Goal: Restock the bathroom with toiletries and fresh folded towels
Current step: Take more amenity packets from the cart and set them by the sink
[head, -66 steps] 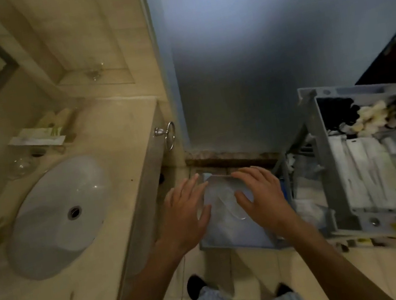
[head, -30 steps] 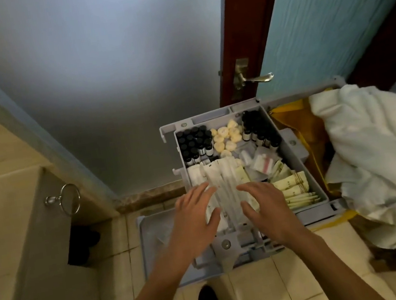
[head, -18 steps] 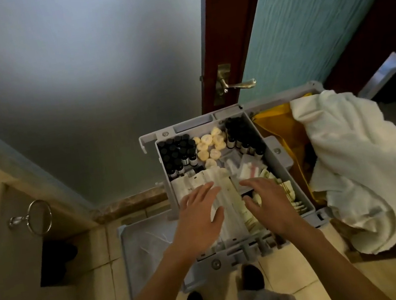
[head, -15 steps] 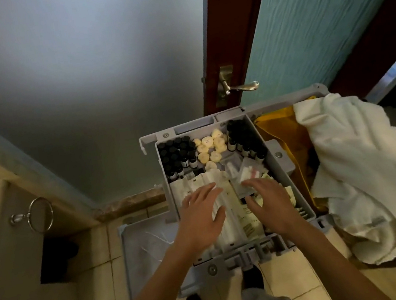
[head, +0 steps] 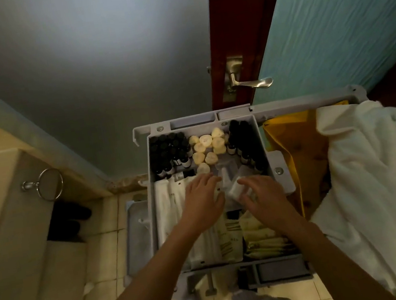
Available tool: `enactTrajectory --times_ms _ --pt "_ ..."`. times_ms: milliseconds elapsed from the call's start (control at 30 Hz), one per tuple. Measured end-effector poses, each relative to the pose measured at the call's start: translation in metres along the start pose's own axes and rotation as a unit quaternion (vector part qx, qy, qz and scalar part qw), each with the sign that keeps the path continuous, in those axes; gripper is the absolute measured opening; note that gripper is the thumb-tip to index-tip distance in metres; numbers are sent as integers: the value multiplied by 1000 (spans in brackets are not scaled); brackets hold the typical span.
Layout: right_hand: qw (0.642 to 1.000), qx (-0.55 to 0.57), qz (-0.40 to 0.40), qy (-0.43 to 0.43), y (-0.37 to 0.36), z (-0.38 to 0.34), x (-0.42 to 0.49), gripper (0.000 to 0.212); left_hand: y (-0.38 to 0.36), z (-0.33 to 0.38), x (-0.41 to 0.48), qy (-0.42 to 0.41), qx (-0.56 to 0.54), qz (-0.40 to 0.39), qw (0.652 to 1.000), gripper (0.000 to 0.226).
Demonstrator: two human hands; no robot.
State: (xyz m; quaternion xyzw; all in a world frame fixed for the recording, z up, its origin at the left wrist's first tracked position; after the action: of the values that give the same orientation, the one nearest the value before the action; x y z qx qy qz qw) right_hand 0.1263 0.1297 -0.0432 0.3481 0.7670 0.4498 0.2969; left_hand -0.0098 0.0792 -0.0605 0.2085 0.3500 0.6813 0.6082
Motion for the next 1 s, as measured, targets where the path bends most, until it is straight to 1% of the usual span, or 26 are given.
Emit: enactTrajectory --times_ms 100,200,333,433,500,567,667,867,1000 --pt "999 -10 -22 31 -4 5 13 33 -6 -1 19 20 29 15 999 45" --pt "998 -15 -36 54 -6 7 22 32 -12 0 33 43 58 14 997 45" --pt "993 -28 -85 83 -13 7 33 41 -21 -5 47 69 62 -1 996 43" --pt "988 16 -136 67 -22 9 38 48 -25 -10 53 93 62 -2 994 42" --pt "986 32 -153 61 -26 10 39 52 -25 -8 56 103 62 2 993 42" --pt "984 6 -162 75 -31 11 40 51 -23 -6 59 113 61 10 992 42" --pt "981 -24 -164 98 -35 12 40 42 -25 -8 62 127 44 19 991 39" --pt "980 -23 -169 101 -35 17 41 34 -22 -12 59 127 4 86 988 29" --pt "979 -21 -178 94 -35 19 38 36 -12 -8 51 137 -43 133 981 23"
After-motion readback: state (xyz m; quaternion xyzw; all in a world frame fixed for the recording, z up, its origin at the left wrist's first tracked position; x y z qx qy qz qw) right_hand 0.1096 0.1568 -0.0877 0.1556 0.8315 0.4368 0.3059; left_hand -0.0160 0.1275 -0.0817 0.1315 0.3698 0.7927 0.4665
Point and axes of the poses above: each hand's wrist, its own x-axis towards the middle knuckle, its own y-axis out of the back of the hand, z = x × y, the point moved 10 cm from there along x, towards the middle knuckle, and after that the axes turned 10 degrees about -x, right-handed, at the moved point
